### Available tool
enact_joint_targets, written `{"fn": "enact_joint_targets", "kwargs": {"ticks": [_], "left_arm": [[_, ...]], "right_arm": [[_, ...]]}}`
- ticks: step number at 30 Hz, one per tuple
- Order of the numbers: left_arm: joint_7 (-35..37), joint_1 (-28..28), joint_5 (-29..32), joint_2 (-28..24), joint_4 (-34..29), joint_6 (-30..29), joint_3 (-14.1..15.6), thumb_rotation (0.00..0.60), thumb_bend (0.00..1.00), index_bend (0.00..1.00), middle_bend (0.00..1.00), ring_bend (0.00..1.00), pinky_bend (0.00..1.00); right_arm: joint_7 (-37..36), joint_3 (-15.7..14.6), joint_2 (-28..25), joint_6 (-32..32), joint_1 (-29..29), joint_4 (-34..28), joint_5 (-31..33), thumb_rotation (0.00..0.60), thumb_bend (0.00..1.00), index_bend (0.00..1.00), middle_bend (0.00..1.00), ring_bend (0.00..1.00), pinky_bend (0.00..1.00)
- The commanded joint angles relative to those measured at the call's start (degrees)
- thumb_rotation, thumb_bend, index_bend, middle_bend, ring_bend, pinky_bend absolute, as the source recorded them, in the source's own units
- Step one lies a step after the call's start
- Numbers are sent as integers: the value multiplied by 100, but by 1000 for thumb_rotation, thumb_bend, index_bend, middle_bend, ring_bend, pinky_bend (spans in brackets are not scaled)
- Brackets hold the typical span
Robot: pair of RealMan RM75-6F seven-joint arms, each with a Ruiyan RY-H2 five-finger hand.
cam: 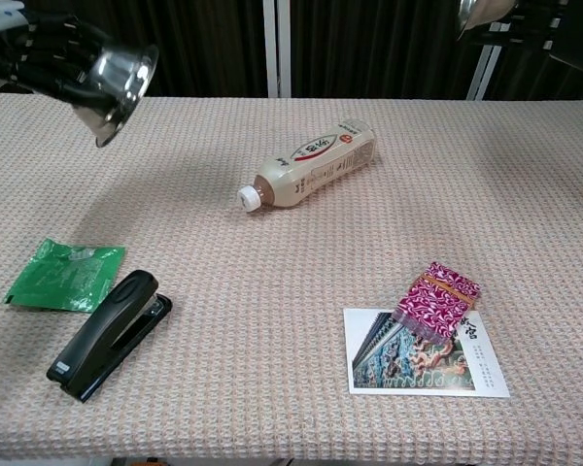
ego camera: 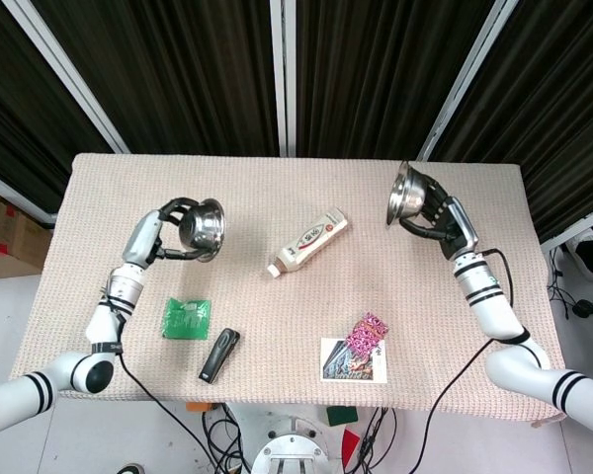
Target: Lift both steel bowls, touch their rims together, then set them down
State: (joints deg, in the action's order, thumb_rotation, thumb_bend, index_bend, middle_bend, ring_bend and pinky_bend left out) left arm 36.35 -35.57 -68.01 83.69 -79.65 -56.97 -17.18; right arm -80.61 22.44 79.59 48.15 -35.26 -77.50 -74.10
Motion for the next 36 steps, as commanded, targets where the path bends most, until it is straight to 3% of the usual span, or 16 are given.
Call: {"fn": "enact_joint_targets", "kwargs": {"ticks": [1,4,8,19,25,36], "left_arm": [[3434,267,-744,-371,-488,317,-545,600,66,503,491,379,586],[3696,199,-920,-193,-379,162,-540,600,66,503,494,379,586],[3533,68,-619,79,-475,83,-692,600,66,510,503,380,590],[1624,-387,315,998,-491,-473,-1090,600,66,518,512,396,600],[1068,-493,310,1253,-414,-688,-1090,600,66,533,526,400,600],[714,-618,148,1340,-249,-651,-1057,600,66,546,537,412,603]], "right_arm": [[-14,-32,166,-99,-103,74,7,600,177,711,555,437,332],[-44,-49,369,-179,-222,143,-14,600,177,711,556,437,332],[-101,-32,665,-191,-364,227,-38,600,179,711,555,437,333],[-94,221,1614,-98,-898,568,-1,600,183,727,565,448,349],[-170,344,1986,-343,-1306,955,3,600,184,727,565,448,349],[-646,392,2279,-551,-1823,1409,-306,600,184,727,565,448,349]]}}
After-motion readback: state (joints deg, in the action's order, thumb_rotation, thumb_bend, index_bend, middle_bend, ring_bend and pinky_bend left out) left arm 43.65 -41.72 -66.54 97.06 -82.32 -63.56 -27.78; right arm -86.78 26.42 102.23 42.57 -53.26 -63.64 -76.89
